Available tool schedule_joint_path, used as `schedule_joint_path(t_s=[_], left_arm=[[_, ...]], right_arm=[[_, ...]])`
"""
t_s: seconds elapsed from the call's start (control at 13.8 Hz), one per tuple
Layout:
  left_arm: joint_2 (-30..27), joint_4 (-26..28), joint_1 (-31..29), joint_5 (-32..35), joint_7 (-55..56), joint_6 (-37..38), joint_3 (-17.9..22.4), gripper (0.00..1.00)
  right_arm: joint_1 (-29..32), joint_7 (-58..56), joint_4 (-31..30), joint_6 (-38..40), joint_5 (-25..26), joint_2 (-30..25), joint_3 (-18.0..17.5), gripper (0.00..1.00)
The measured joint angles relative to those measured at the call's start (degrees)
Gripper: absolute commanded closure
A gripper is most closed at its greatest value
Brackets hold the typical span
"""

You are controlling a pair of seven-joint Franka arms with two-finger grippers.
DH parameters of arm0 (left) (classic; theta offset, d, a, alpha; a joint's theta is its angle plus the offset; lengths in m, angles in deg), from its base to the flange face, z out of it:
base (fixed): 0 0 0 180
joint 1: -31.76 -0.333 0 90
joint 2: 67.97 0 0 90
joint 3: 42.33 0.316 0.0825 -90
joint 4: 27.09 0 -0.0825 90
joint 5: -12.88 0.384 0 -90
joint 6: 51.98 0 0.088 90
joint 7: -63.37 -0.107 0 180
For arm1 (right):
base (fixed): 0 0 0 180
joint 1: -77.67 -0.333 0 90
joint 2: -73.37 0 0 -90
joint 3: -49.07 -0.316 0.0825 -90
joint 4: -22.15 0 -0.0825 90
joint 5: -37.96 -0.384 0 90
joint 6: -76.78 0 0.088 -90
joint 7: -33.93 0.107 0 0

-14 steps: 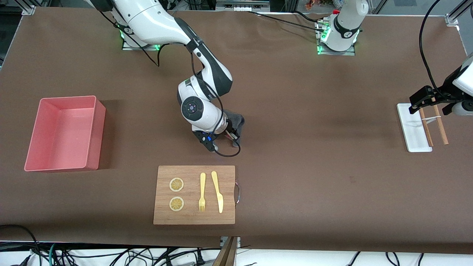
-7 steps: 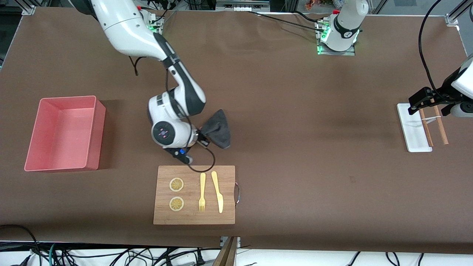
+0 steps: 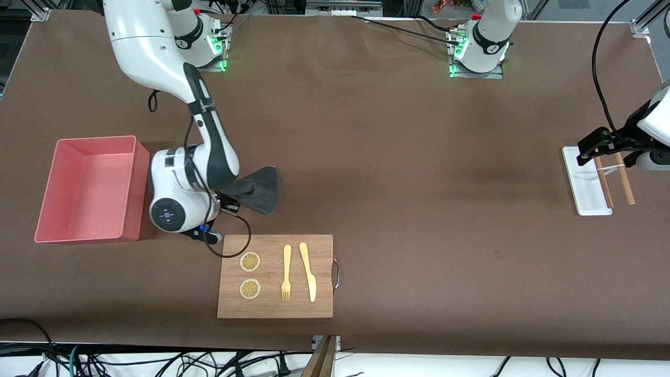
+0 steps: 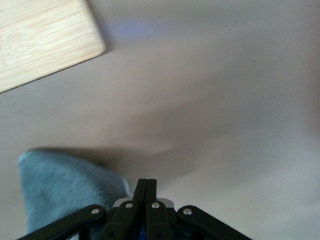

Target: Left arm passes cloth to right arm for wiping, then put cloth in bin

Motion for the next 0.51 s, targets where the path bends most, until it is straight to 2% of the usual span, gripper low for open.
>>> schedule_joint_path(t_s=[0.29, 0.51], left_arm=[[0.42, -0.2, 0.0, 0.0, 0.0, 0.0, -0.19, 0.0], [0.51, -0.34, 0.0, 0.0, 0.0, 0.0, -0.29, 0.0]], right_arm=[[-0.32, -8.12, 1.22, 10.7, 0.2, -7.32, 5.48, 1.0], [-0.28, -19.73, 1.37, 20.31, 1.61, -12.75, 14.09, 1.0]])
